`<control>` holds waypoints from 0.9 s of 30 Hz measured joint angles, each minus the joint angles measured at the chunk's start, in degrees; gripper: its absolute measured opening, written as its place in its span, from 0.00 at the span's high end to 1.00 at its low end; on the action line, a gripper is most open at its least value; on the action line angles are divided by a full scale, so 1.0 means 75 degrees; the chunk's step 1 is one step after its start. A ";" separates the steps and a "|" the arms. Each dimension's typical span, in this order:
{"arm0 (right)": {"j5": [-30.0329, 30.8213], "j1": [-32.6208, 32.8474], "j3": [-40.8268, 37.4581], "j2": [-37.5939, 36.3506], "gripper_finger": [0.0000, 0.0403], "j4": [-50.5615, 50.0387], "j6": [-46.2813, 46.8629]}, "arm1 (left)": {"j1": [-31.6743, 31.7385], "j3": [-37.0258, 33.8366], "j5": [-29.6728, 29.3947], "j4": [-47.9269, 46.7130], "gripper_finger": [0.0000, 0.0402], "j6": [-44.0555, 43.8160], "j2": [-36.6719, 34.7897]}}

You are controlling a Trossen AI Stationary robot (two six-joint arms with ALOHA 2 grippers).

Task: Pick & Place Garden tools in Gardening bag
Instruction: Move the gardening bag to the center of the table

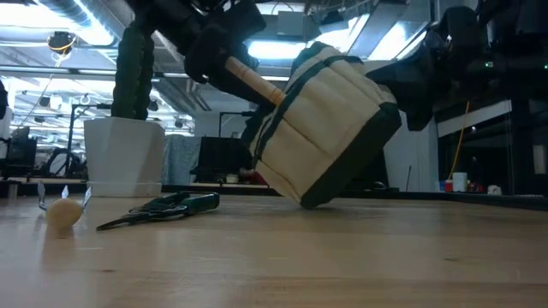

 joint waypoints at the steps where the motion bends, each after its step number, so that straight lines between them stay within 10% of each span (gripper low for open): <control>1: -0.0001 0.0000 0.0000 0.0000 0.57 -0.0116 0.0086 | 0.0000 0.0110 -0.0082 -0.0252 0.99 0.0023 0.0000; 10: -0.0470 0.0000 0.0000 0.0000 0.35 -0.0984 0.0999 | 0.0007 0.0982 -0.0438 -0.2118 1.00 0.0838 0.0000; 27: -0.1161 0.0031 0.0593 0.0000 0.41 -0.1876 0.0943 | 0.0598 0.1174 0.0015 -0.2078 0.99 0.1327 0.0000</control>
